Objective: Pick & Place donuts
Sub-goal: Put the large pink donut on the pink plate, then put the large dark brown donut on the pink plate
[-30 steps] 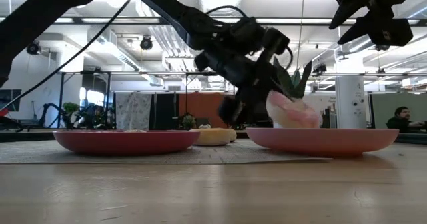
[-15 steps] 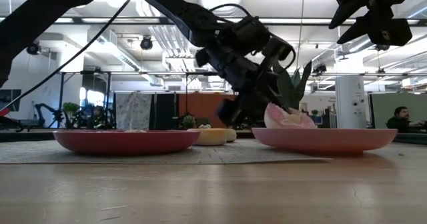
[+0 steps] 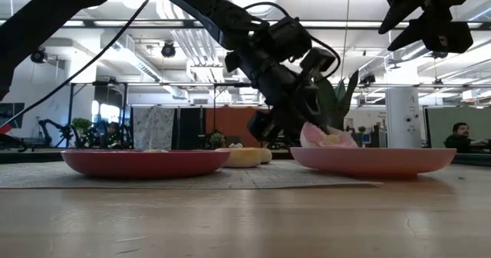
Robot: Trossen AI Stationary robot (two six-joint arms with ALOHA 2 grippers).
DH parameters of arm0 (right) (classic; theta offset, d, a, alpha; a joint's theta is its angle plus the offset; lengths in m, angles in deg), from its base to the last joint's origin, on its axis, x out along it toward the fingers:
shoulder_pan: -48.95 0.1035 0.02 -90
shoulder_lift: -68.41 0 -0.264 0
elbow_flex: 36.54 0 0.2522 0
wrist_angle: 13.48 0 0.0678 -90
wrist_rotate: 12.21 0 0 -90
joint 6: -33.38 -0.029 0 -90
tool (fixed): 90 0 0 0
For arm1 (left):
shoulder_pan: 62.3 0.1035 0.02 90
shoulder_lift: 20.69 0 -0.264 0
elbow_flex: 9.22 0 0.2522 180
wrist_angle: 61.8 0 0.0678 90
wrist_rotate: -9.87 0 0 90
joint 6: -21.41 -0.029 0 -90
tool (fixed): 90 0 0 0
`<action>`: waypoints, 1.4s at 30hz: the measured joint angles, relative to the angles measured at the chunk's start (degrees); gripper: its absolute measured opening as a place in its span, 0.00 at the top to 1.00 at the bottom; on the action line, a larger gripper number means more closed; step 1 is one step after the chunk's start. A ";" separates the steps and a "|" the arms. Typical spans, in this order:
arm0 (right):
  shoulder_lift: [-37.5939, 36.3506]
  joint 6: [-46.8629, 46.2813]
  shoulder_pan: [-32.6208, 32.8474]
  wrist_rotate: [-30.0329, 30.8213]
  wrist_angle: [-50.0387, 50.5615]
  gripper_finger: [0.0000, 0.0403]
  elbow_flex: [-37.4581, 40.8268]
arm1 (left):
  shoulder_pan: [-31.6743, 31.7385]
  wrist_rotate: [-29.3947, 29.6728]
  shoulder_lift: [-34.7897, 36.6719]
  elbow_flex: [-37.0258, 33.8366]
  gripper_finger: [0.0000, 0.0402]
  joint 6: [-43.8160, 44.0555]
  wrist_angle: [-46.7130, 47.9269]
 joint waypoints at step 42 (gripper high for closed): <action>2.77 2.72 -0.03 -1.05 0.45 0.66 0.09 | 0.15 47.33 6.60 15.15 0.60 -36.08 36.80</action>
